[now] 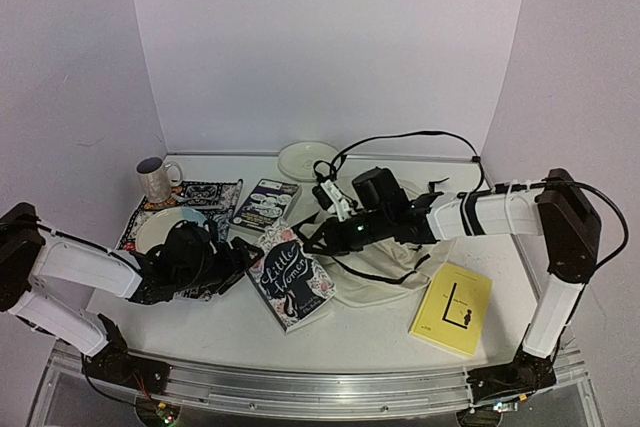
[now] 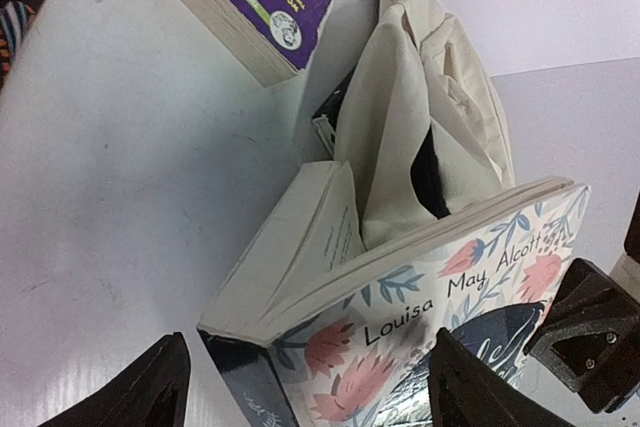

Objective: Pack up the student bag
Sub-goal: Pass from the right arm to the left

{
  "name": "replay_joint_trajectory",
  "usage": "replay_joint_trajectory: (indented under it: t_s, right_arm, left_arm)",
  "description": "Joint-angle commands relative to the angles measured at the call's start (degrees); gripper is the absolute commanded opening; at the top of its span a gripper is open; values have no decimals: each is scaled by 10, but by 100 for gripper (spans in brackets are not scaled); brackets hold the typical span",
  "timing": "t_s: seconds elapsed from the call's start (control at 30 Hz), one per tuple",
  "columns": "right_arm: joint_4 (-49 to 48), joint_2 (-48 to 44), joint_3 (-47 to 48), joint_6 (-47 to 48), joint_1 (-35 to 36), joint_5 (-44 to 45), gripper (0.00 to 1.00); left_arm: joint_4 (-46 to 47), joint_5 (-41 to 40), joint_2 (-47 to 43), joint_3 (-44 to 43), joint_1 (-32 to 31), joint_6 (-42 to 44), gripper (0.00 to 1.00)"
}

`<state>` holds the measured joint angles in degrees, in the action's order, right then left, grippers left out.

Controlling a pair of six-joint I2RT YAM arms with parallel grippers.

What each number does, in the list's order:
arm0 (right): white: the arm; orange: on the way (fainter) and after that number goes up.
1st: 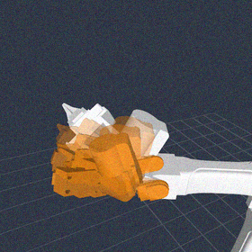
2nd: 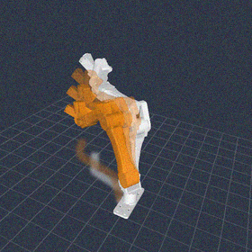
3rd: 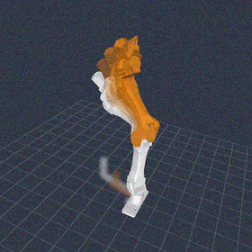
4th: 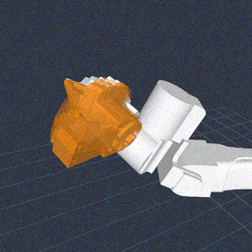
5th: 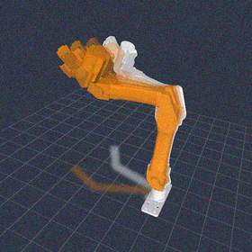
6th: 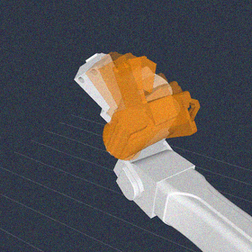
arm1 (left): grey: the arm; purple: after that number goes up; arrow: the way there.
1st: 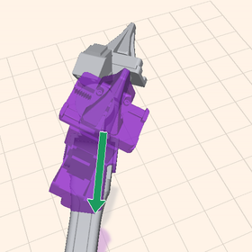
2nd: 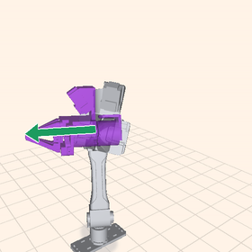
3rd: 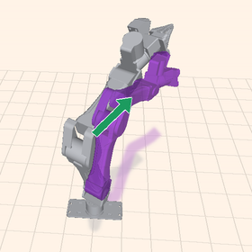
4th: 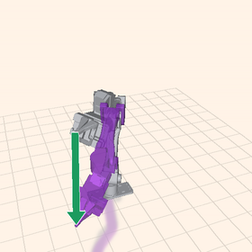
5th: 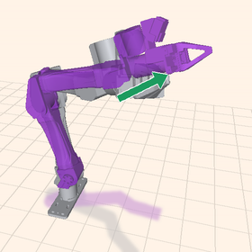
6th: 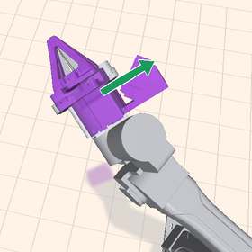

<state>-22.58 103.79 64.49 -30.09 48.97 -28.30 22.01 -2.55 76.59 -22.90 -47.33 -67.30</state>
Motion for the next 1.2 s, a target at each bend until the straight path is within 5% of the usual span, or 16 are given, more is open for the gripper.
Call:
replay_joint_trajectory:
  t_s: [0.0, 0.23, 0.6, 0.73, 0.93, 1.17]
  right_arm:
    - [-39, -30, -4, -3, -11, 0, 0]
    - [-44, -22, -12, -5, -15, 7, 0]
    - [-41, 10, 1, 11, -15, 1, 8]
    - [-24, -3, 16, 33, -15, -3, 27]
    - [27, -44, 29, 97, -22, -2, 57]
    - [75, -95, 36, 169, -60, -53, 79]
  left_arm:
    - [151, 49, 45, 5, 0, 7, 82]
    - [232, 84, 63, 12, 0, -7, 58]
    - [234, 68, -85, 57, 0, 10, 14]
    - [212, 73, -115, 54, 0, 30, 0]
    - [91, 89, -152, -11, 6, 134, 0]
    - [23, 210, -124, -105, 39, 220, 0]
